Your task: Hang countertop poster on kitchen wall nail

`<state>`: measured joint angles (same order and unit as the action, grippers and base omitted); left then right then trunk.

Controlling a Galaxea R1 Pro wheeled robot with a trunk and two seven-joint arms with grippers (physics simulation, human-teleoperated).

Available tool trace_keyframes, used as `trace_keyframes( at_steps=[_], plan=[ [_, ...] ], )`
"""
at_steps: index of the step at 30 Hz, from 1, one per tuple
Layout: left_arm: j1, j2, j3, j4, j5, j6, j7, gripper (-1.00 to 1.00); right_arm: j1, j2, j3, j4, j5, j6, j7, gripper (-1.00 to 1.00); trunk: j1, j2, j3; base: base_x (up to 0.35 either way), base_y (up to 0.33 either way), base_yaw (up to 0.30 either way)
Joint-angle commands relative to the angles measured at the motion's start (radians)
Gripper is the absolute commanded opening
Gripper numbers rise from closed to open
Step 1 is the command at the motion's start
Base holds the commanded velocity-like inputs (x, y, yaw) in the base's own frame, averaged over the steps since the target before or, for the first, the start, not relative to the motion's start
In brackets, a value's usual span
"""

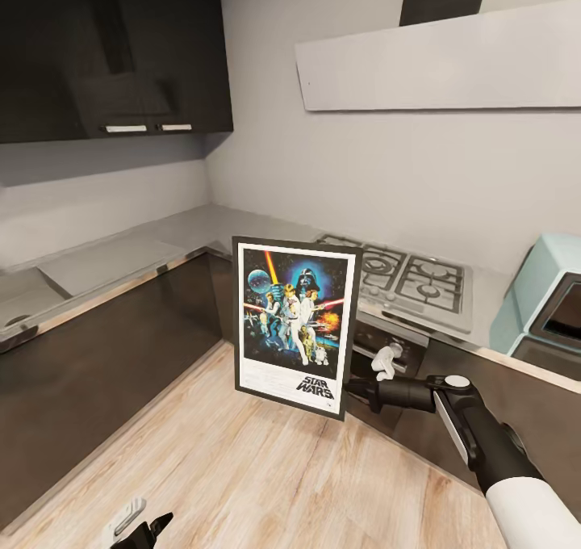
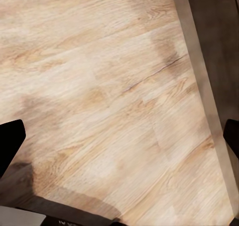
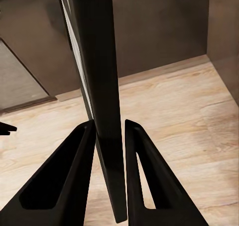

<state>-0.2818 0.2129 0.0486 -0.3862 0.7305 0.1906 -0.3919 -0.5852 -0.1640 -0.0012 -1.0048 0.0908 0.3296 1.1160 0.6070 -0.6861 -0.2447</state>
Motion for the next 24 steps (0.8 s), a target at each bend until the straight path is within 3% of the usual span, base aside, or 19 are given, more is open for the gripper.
trace_keyframes(
  at_steps=[1, 24],
  plan=[
    [0.000, 0.000, 0.005, 0.000, 0.007, 0.010, -0.004, 1.00, -0.001, 0.000, 0.000, -0.001, 0.002, 0.011, 0.005, -1.00, -0.004, 0.006, 0.002, 0.000, 0.000, 0.000],
    [0.000, 0.000, 0.005, 0.000, 0.007, 0.010, -0.004, 1.00, -0.001, 0.000, 0.000, -0.001, 0.003, 0.011, 0.005, -1.00, -0.092, 0.167, 0.074, 0.000, 0.000, 0.000]
  ],
)
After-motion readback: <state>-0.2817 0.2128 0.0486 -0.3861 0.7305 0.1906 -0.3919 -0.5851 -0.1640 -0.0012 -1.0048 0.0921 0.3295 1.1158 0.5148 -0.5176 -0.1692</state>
